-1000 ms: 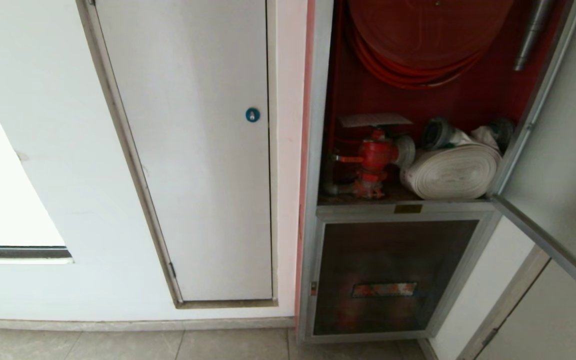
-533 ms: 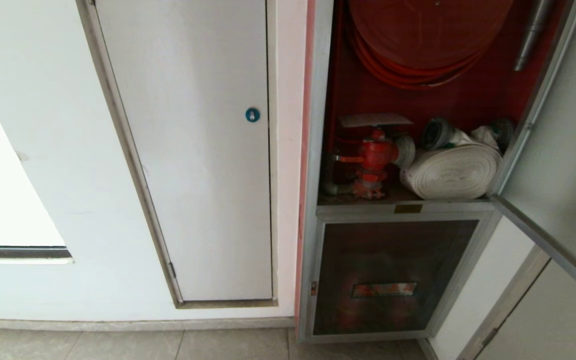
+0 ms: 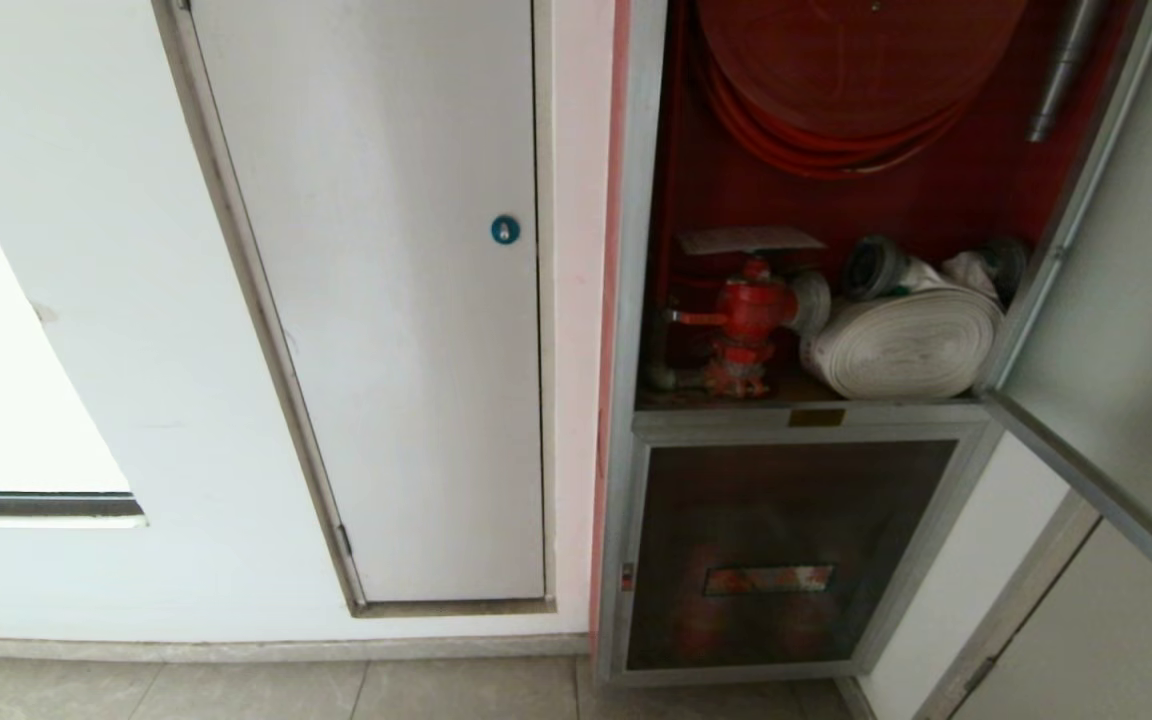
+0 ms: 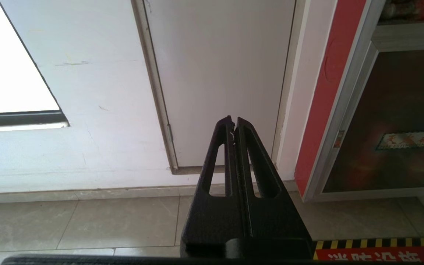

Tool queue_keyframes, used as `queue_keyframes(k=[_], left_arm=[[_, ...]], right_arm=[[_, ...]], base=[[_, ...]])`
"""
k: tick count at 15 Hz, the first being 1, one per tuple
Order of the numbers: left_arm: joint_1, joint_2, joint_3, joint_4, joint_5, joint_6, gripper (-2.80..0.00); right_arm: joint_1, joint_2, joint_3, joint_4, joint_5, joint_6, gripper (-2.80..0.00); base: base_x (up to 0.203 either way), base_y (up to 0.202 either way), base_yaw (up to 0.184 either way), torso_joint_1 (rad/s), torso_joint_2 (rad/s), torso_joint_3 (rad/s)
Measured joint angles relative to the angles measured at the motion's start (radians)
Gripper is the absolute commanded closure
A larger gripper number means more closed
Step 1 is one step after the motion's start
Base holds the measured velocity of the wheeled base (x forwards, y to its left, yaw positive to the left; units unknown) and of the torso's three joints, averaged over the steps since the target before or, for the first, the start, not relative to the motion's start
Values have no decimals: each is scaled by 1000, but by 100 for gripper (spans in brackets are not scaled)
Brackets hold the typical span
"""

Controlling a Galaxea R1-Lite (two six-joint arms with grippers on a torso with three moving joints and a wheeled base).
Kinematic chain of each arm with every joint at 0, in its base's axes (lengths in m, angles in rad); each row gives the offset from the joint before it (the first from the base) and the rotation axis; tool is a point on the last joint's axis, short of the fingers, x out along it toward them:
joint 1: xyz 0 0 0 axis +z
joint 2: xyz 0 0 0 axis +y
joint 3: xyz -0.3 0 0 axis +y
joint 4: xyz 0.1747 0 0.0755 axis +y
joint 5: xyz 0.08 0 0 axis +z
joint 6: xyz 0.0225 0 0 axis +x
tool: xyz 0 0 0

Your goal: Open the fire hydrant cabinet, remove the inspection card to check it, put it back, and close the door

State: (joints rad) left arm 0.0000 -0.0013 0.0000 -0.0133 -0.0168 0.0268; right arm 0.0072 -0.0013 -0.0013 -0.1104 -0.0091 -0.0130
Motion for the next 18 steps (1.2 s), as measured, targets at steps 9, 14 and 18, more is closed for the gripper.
queue_keyframes(k=[9,14,18], left_arm=[[0,0,0,0,0,0,0],[0,0,0,0,0,0,0],[0,0,0,0,0,0,0]], right_arm=[[0,0,1,101,-3,6,0],[0,0,1,112,-1,3,0],[0,0,1,111,0,13,0]], base=[[0,0,0,0,0,0],[0,0,0,0,0,0],[0,0,0,0,0,0]])
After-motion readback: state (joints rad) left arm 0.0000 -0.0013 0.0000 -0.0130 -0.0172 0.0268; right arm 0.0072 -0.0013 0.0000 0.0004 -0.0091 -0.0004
